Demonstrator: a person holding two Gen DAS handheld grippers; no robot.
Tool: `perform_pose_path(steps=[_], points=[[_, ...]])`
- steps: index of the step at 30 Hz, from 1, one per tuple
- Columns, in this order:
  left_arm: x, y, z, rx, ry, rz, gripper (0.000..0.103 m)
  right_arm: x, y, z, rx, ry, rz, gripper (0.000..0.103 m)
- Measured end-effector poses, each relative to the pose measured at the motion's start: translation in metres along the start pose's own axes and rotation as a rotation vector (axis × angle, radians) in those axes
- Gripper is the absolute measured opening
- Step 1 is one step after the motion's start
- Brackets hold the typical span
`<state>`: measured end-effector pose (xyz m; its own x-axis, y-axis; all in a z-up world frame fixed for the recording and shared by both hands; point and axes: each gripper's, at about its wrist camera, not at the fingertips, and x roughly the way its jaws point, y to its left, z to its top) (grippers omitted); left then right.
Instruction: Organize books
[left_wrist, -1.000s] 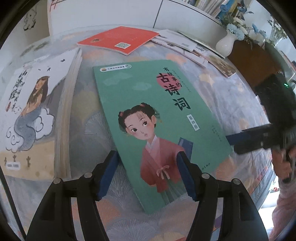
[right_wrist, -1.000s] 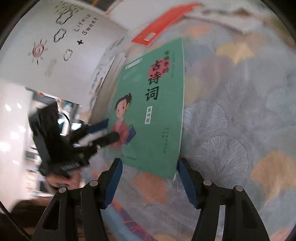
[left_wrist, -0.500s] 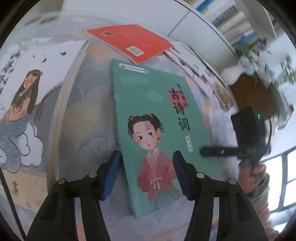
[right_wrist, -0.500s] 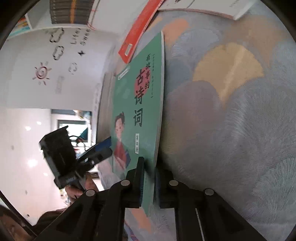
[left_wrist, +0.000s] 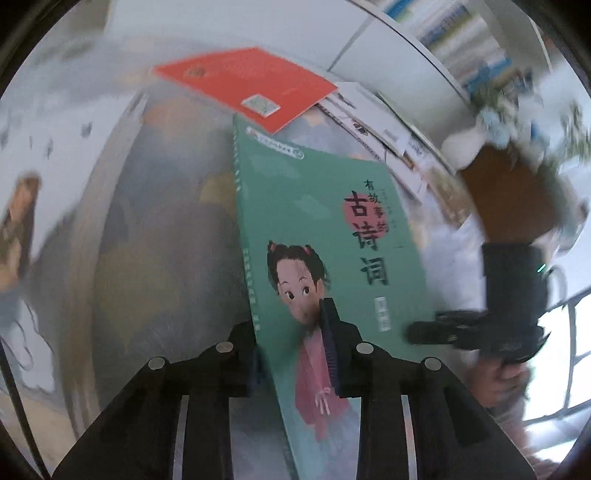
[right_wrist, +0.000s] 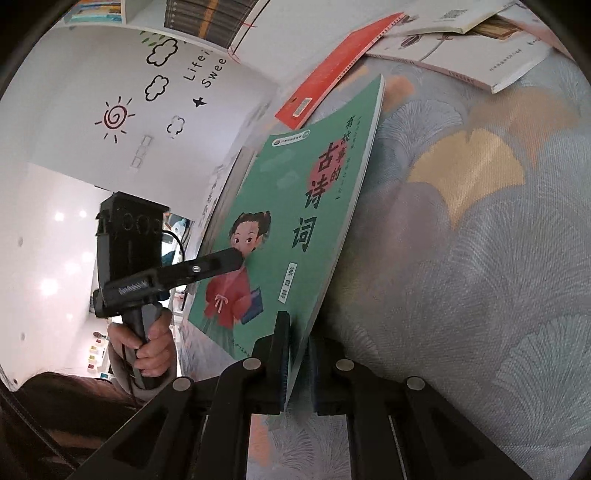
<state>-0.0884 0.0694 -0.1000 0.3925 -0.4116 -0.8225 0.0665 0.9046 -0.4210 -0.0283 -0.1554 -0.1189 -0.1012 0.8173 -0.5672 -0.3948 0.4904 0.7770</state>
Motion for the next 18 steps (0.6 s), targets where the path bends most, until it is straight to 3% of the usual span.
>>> perform_pose_path(steps=[6, 12, 18], points=[[0.001, -0.015, -0.006, 0.101, -0.088, 0.119, 0.031, 0.0, 0.001, 0.001, -0.009, -0.013, -0.013, 0.005], [0.001, -0.013, -0.013, 0.111, -0.151, 0.13, 0.034, 0.002, 0.009, -0.004, -0.055, -0.054, -0.04, 0.006], [0.002, -0.014, -0.013, 0.105, -0.159, 0.126, 0.034, 0.003, 0.012, -0.005, -0.054, -0.073, -0.069, 0.007]])
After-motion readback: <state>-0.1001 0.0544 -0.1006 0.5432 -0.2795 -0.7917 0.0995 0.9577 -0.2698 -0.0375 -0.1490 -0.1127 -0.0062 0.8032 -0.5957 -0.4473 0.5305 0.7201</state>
